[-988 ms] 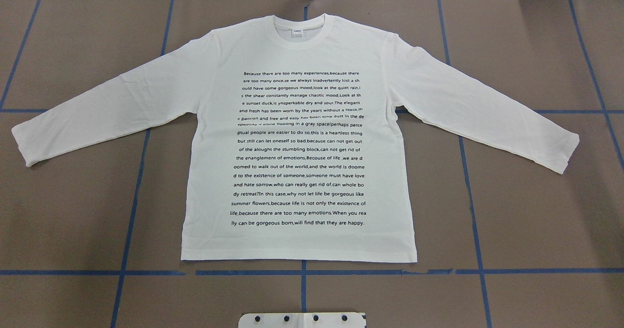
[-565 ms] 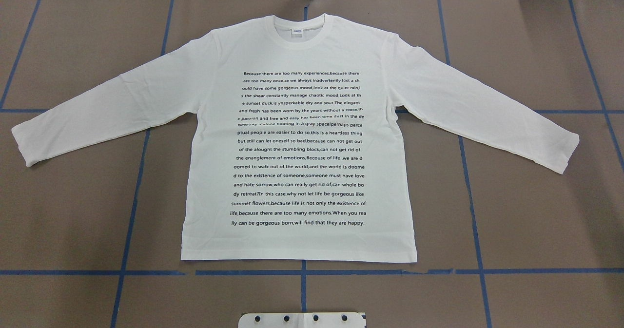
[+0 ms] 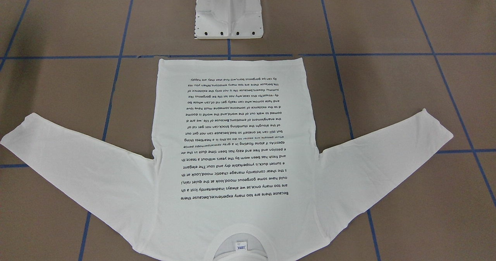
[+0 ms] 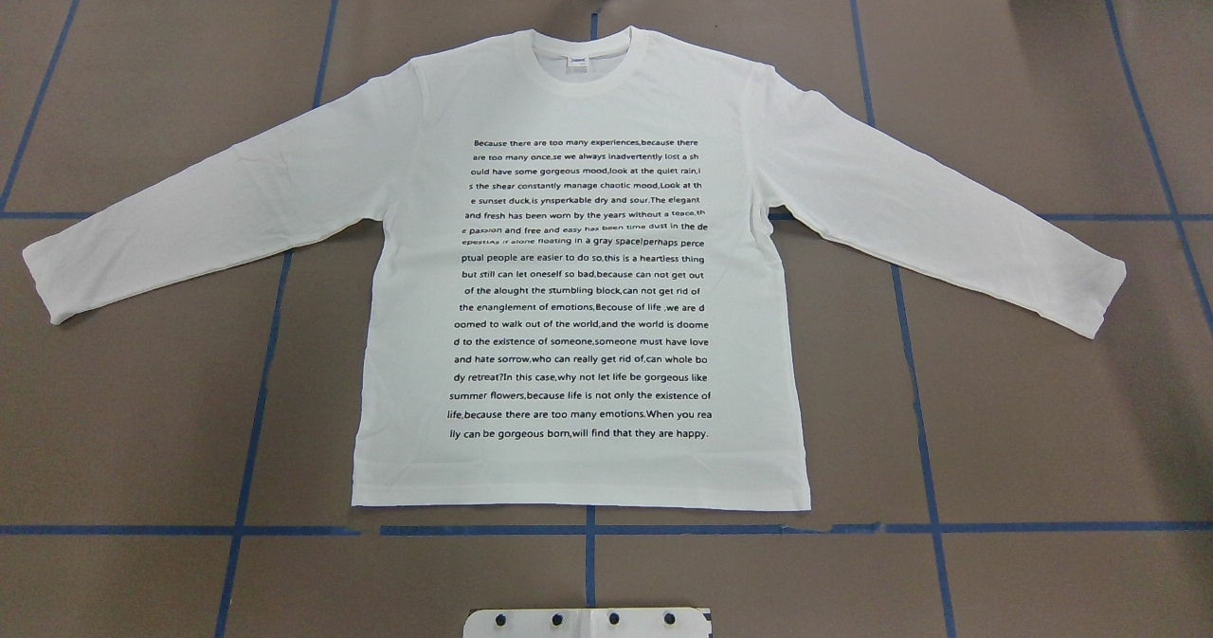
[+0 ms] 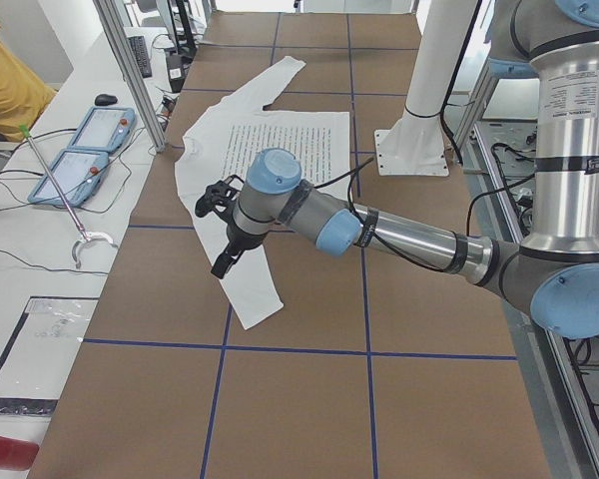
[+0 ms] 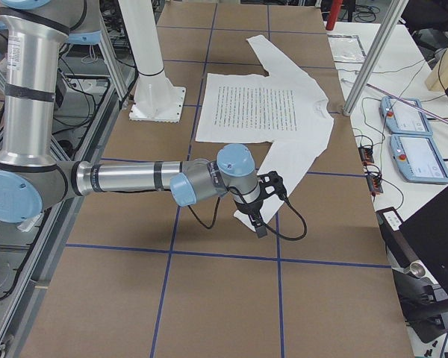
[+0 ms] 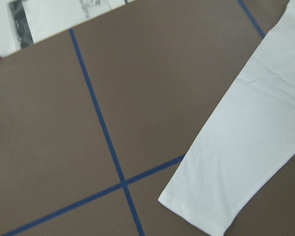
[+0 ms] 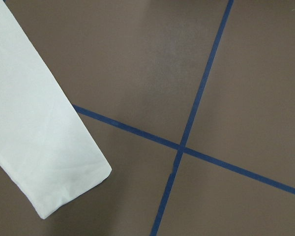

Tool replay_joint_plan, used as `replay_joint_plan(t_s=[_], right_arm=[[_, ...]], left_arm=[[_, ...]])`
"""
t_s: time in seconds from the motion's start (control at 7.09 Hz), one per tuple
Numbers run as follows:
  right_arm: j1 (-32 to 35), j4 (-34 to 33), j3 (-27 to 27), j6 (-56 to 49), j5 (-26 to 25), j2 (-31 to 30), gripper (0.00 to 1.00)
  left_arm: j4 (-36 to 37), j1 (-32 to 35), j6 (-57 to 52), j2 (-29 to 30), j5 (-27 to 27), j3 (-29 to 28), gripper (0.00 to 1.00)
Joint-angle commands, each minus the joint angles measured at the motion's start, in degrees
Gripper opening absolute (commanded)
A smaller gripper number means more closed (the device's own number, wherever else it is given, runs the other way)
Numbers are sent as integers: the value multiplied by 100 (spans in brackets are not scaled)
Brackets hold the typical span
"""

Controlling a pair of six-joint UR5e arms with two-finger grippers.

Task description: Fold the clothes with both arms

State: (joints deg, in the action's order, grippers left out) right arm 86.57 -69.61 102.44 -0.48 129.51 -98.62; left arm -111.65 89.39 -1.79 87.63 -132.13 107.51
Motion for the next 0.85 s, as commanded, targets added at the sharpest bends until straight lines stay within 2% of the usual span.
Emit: replay_joint_plan(t_s=[0.0, 0.14, 0.28, 0.56, 0.71], right_arm=[[-8, 359, -197, 486, 39, 106, 100], [-87, 813, -311, 592, 65, 141, 100], [-522, 1340, -451, 1698, 13, 142, 100], [-1760, 3357, -1082, 4124, -983, 150, 100], [-2349, 3958, -1460, 4701, -1642, 203, 97]], left_arm=[[-838, 26, 38, 105, 3, -448, 100], [-997, 26, 38, 106, 3, -538, 100], [-1051, 26, 38, 88, -6, -565, 100], [-1060, 26, 38, 62, -6, -565, 100], [-1139, 26, 38, 27, -6, -565, 100]])
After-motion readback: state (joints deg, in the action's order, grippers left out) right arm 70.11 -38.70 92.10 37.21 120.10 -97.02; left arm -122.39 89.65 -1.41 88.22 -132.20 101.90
